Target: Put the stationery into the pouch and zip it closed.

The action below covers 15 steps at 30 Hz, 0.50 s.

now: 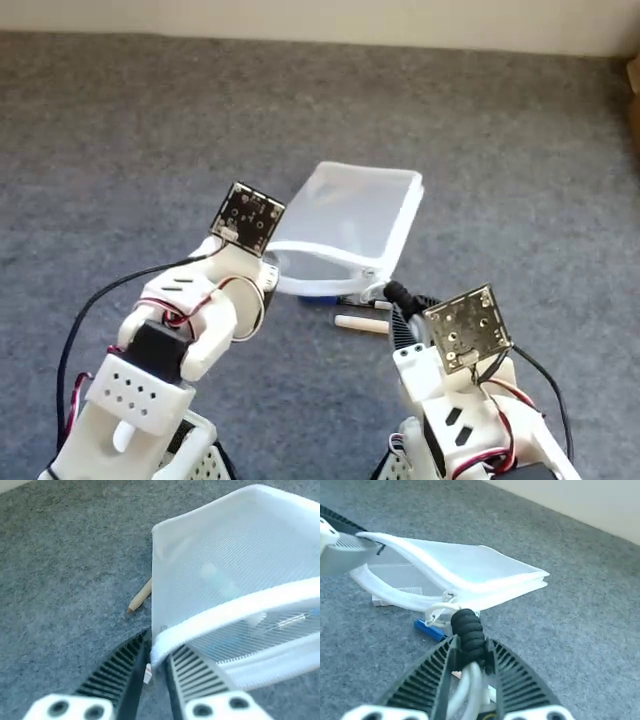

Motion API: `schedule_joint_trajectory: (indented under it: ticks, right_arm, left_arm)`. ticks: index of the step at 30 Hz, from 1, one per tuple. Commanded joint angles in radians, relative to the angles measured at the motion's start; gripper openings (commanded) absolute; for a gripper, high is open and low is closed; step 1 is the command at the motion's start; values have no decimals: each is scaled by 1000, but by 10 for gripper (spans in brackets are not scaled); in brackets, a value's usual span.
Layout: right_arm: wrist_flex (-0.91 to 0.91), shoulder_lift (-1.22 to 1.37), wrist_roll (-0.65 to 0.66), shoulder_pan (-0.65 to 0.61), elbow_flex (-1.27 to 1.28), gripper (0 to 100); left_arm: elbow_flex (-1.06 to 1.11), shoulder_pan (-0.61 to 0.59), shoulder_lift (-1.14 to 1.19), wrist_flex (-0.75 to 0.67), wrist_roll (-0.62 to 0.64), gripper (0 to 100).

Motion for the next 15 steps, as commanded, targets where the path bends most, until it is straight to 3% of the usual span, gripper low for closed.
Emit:
schedule_joint_trajectory:
  ticks: [1,15]
  right_arm:
    - [-2,-4,-48,-2,-58,94]
    - [2,-2,-100,-2,-53,299]
  left_arm:
    - [-139,13,4,66,-5,7]
    - [-340,-186,5,264,-5,7]
